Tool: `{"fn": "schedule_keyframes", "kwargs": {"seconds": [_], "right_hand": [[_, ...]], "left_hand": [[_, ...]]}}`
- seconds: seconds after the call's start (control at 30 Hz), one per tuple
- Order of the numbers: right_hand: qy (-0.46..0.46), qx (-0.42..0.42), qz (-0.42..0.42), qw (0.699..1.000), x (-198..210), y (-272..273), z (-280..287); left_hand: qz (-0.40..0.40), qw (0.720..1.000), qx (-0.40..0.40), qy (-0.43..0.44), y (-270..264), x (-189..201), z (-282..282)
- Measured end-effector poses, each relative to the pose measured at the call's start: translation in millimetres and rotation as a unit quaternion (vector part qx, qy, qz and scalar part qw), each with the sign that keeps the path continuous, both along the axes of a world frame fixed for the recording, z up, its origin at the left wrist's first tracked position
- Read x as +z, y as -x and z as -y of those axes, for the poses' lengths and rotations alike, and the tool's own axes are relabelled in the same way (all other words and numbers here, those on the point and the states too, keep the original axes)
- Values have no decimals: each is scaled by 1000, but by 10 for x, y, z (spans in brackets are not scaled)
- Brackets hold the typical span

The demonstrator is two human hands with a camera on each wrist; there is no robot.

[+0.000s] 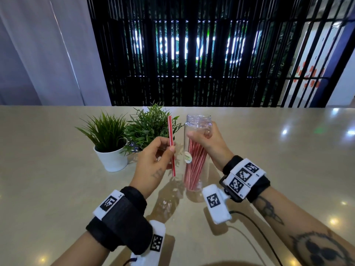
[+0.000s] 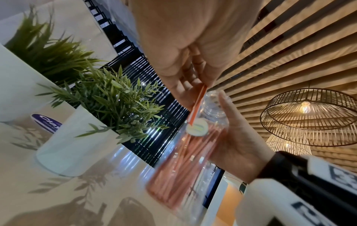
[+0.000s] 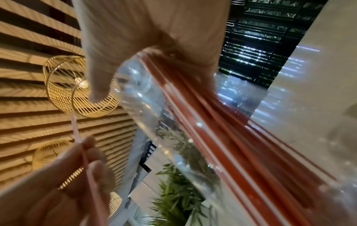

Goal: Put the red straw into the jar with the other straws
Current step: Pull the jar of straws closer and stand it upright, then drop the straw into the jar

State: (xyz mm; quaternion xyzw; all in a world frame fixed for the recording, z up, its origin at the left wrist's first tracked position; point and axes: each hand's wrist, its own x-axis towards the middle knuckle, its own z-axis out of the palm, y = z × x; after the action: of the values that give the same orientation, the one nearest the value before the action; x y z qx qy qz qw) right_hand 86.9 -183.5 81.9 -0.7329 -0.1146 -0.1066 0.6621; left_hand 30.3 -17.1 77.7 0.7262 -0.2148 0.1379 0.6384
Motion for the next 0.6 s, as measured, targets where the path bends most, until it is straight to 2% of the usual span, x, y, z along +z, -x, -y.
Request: {"fn": "schedule_keyframes", "kwargs": {"seconds": [0.17,0.27,0.4,0.6], "right_hand": [[-56,39,-56,996,91,105,-73],[-85,62,-62,993,174,190,-58],[-53,73,-71,993,247,261,0],[-16,54,-30,998,326,321,88]], "left_hand": [[2,999,16,-29,50,21,105],[2,999,31,-37,70,79,123],[11,997,40,-59,69,116,89],[29,996,31,-82,104,209,66]]}}
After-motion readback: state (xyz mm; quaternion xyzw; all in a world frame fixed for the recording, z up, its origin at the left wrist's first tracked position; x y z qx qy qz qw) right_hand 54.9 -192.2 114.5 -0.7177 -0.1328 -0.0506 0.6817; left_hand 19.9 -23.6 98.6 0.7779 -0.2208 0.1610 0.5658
